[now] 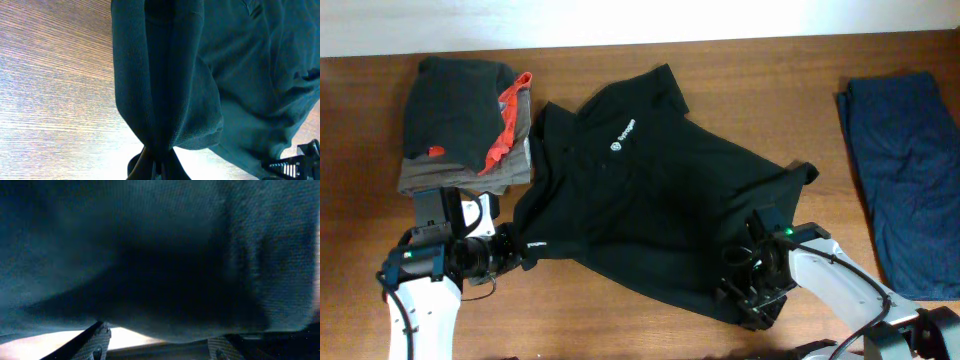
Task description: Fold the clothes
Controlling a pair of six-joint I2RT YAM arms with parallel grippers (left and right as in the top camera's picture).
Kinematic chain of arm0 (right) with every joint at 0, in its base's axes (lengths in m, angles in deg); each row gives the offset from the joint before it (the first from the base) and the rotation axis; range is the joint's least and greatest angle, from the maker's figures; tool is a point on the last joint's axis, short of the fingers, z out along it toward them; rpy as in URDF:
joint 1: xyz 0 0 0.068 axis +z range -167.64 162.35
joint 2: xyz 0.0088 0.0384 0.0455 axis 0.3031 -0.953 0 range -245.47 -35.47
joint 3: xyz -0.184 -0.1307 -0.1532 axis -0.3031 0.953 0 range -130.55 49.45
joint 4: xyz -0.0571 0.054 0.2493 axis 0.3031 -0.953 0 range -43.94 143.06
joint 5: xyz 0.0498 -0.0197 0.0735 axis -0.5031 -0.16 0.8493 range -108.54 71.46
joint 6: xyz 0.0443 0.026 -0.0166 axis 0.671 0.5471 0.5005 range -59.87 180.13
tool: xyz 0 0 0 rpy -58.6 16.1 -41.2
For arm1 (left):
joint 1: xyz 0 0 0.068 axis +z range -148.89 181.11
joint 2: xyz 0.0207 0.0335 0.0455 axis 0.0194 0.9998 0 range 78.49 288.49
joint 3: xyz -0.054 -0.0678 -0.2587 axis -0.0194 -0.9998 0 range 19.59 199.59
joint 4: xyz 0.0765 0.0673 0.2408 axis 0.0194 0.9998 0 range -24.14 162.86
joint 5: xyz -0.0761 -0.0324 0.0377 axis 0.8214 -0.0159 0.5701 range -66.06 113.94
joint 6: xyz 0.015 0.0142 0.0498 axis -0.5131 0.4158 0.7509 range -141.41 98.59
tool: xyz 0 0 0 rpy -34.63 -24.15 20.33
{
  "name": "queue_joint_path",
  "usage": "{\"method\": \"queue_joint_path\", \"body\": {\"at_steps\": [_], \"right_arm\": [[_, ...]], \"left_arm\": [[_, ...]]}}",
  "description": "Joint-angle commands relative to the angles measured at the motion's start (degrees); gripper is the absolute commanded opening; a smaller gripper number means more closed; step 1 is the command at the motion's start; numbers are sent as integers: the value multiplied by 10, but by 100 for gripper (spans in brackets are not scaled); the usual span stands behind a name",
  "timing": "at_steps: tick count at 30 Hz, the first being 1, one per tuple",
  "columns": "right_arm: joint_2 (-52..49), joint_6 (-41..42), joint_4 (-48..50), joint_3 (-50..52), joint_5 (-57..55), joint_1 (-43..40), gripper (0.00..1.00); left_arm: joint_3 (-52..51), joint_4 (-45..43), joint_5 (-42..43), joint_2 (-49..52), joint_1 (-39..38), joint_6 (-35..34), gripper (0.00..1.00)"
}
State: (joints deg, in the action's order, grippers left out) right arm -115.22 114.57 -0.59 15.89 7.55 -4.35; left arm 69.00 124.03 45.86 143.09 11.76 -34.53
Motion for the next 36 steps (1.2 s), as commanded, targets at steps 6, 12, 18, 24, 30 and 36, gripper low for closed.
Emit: {"method": "queue_joint_path", "body": {"at_steps": [6, 12, 18, 24, 30, 36], "right_arm": [[5, 51, 16, 3, 18, 6, 67], [5, 52, 21, 3, 12, 18, 63], [5, 42, 9, 3, -28, 43, 49], [4, 14, -10, 3, -70, 43, 58], [-52, -2, 3, 3, -88, 43, 51], [-56, -63, -28, -30, -118, 43, 4]], "left_arm": [[6, -5, 13, -3, 3, -2, 1], [6, -6, 38, -3, 3, -1, 1], [6, -6, 38, -3, 3, -1, 1], [6, -6, 43, -3, 3, -2, 1], [6, -6, 54, -3, 3, -1, 1], [6, -7, 58, -3, 3, -2, 1]]}}
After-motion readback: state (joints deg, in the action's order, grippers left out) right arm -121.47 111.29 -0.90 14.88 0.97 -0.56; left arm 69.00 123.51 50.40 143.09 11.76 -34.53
